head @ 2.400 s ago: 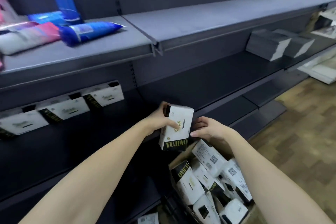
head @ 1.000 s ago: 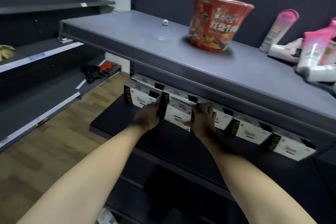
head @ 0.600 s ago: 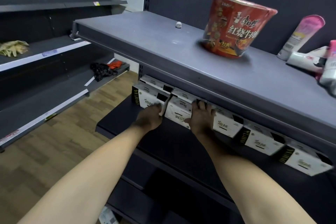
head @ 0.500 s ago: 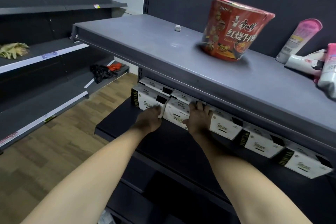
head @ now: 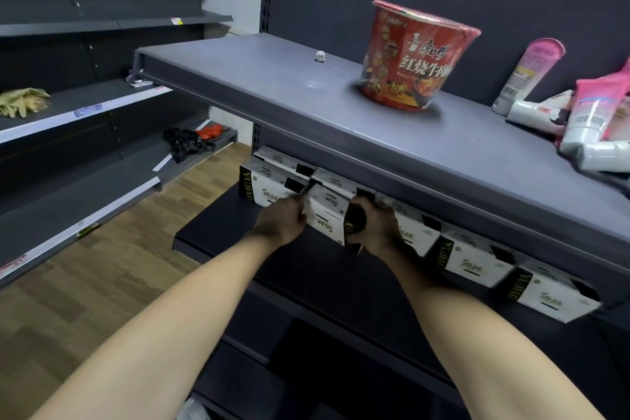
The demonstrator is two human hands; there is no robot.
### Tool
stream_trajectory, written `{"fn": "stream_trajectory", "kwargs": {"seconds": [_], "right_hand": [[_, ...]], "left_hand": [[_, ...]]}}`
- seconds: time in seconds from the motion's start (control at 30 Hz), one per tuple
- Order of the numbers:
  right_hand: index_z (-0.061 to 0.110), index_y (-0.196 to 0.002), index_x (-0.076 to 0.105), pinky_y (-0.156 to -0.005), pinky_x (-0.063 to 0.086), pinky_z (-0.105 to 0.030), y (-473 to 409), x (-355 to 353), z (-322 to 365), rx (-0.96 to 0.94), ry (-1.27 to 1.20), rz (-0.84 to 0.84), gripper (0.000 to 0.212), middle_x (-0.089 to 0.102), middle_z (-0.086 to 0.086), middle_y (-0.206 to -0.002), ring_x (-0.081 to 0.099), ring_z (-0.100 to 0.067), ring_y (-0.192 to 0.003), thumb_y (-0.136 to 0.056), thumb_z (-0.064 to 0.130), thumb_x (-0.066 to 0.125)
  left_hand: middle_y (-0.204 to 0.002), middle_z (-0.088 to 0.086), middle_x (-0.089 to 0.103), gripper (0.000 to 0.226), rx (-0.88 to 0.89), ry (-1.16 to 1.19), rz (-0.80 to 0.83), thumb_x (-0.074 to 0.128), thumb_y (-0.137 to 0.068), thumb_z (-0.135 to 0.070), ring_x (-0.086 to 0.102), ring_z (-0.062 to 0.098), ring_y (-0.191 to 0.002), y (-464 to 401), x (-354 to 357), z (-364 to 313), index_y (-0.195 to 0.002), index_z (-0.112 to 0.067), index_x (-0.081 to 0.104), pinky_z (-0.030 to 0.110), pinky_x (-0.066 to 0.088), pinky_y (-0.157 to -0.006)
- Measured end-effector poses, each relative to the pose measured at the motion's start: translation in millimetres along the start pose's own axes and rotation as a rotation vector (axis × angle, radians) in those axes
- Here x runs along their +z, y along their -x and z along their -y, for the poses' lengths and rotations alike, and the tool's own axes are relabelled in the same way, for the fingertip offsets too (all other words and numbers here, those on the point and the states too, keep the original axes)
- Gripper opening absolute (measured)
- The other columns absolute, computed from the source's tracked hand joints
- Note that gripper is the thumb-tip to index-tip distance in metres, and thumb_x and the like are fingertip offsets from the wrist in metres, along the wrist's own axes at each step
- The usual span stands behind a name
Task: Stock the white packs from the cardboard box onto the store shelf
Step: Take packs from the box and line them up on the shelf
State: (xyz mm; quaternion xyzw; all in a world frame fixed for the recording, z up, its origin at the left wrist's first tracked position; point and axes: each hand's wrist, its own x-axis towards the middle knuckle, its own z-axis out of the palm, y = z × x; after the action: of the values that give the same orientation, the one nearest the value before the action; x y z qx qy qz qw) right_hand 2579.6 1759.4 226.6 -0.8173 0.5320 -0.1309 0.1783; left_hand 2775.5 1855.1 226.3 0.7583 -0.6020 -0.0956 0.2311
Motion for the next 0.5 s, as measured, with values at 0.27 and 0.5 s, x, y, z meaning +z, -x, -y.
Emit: {"fn": "stream_trajectory", "kwargs": {"seconds": [0.27, 0.5], "right_hand": [[0.028, -0.087, 0.067, -0.072, 0.056, -0.021, 15, -61, 18, 0.007, -0.359, -0.156, 0.038, 0.07, 0.012, -0.085, 0.065, -0.002, -0.078, -0.061, 0.044, 0.09], [0.028, -0.113, 0.073, -0.099, 0.047, -0.031, 12, -45, 65, -0.348, 0.052, 0.141, 0.049, 0.068, 0.006, -0.119, 0.061, -0.015, -0.111, -0.066, 0.019, 0.084]], "left_hand": [[-0.111, 0.015, 0.068, 0.03, -0.026, 0.07, -0.067, 0.049, -0.1, -0.032, 0.063, 0.033, -0.103, 4, -19, -7, -0.121, -0.011, 0.053, 0.038, 0.052, -0.076], [-0.113, 0.013, 0.067, 0.025, -0.045, 0.095, -0.026, 0.05, -0.099, -0.027, 0.063, 0.033, -0.1, 19, -24, -7, -0.119, -0.013, 0.054, 0.033, 0.045, -0.071]]}}
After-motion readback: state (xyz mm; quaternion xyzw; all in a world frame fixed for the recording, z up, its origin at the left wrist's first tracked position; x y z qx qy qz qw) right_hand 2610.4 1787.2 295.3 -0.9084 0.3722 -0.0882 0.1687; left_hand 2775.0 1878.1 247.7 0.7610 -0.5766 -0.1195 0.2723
